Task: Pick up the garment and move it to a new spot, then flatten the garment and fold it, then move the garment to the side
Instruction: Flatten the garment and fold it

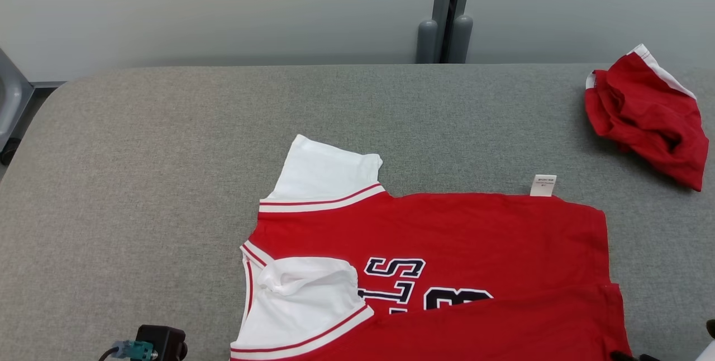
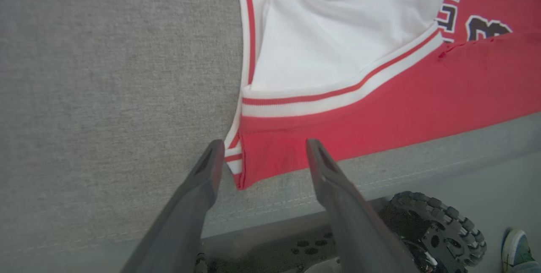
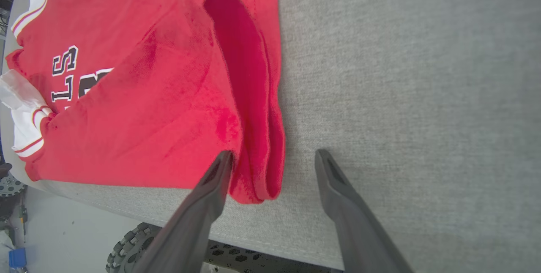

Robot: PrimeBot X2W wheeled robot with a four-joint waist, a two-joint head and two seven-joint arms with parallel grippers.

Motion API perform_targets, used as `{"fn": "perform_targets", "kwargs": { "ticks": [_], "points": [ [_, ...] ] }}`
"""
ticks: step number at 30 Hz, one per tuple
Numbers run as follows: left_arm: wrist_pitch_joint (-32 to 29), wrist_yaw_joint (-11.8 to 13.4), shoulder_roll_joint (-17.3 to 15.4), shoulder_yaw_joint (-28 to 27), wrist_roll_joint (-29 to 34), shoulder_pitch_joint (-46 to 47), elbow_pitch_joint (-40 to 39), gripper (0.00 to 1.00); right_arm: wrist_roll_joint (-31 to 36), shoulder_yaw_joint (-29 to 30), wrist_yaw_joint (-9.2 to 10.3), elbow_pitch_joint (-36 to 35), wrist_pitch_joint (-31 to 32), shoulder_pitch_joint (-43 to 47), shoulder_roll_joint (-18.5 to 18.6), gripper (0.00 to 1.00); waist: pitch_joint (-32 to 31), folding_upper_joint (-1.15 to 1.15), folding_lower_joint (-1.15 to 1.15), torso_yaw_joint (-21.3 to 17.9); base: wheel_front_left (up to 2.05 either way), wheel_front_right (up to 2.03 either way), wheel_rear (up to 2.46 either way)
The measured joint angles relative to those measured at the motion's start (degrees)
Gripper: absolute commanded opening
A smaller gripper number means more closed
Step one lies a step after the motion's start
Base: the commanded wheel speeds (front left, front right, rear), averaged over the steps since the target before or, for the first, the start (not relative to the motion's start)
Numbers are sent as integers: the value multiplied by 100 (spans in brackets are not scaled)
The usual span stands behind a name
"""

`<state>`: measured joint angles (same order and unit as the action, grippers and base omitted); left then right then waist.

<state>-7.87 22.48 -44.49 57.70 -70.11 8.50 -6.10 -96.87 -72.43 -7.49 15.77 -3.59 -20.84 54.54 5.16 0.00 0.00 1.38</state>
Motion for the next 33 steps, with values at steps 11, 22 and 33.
{"fn": "perform_targets", "kwargs": {
  "ticks": [11,22,33],
  "points": [
    [187,130,-143,-159,247,188,-302,100,-23,-55,0,-199,-348,-325,382,100,15,0,0,4,0,0,0],
    [252,-268,-357,-682,649,1454,-280,100,305,104,0,4,-755,-1513,226,100,188,0,0,-148,0,0,0],
    [-738,-1397,286,-680,297,2919,1152,100,432,54,0,882,-215,-2415,-839,100,589,0,0,-358,0,0,0]
  ]
}}
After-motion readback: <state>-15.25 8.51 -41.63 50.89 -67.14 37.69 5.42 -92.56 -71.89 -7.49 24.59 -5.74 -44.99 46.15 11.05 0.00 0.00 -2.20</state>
